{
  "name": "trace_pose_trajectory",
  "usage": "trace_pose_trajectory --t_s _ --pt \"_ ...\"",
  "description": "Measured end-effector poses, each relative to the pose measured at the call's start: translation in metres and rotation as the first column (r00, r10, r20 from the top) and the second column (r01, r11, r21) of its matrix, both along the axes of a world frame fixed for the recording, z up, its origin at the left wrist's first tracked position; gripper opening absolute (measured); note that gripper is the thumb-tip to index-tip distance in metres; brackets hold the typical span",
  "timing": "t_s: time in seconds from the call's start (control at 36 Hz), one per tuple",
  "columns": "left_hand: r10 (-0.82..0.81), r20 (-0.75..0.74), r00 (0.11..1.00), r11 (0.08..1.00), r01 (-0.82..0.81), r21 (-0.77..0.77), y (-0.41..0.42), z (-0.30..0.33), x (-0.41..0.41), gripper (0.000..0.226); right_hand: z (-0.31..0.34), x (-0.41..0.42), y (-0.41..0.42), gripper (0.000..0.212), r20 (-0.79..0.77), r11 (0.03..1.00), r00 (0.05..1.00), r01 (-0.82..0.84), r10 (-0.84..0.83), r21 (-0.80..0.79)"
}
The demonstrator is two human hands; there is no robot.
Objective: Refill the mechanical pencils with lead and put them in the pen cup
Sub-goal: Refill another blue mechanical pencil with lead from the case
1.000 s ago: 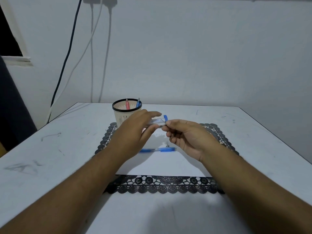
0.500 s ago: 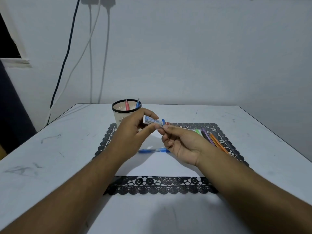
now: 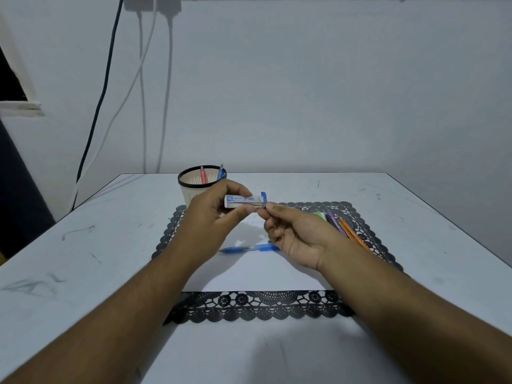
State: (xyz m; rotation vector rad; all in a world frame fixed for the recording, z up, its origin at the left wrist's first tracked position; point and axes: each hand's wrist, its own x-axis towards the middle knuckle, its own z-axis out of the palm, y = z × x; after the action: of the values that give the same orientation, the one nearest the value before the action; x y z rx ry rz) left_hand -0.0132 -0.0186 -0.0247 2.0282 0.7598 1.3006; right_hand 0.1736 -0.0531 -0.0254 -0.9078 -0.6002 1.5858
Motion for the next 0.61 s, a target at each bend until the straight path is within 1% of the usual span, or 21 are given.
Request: trace_pose_trajectory --t_s 0.08,0.17,0.28,0.36,0.44,0.61 --pt "0.059 -0.033 0.998 0.998 -0.058 0.017 0.0029 -0.0013 -0.0006 0.012 0.0009 0.0029 -0.0002 0.006 0.089 0.997 0.995 0.049 -0.054 0.062" --pt "0.139 -0.113 0.984 0.989 -0.132 0.074 0.005 -0.0033 -0.0016 0.014 0.001 0.0055 -0.0002 0.004 0.186 0.984 0.975 0.095 -0.122 0.151" --pt "0.224 -0.245 0.943 0.968 -0.185 0.171 0.0077 -0.0056 -0.0037 0.017 0.0029 0.0075 -0.0012 0.005 0.285 0.958 0.937 0.126 -0.201 0.259" --pt "0.287 -0.34 0.896 0.947 -0.212 0.241 0.0082 -0.0058 -0.0034 0.018 0.0045 0.0084 -0.0035 0.007 0.373 0.932 0.887 0.144 -0.271 0.333" --pt "0.321 -0.361 0.876 0.936 -0.235 0.262 0.0064 -0.0053 -0.0024 0.019 0.0044 0.0085 -0.0049 0.009 0.438 0.911 0.839 0.153 -0.324 0.382" --pt "0.294 -0.382 0.876 0.945 -0.207 0.254 0.0024 -0.005 -0.0015 0.019 0.0035 0.0069 -0.0052 0.009 0.506 0.881 0.77 0.15 -0.389 0.449"
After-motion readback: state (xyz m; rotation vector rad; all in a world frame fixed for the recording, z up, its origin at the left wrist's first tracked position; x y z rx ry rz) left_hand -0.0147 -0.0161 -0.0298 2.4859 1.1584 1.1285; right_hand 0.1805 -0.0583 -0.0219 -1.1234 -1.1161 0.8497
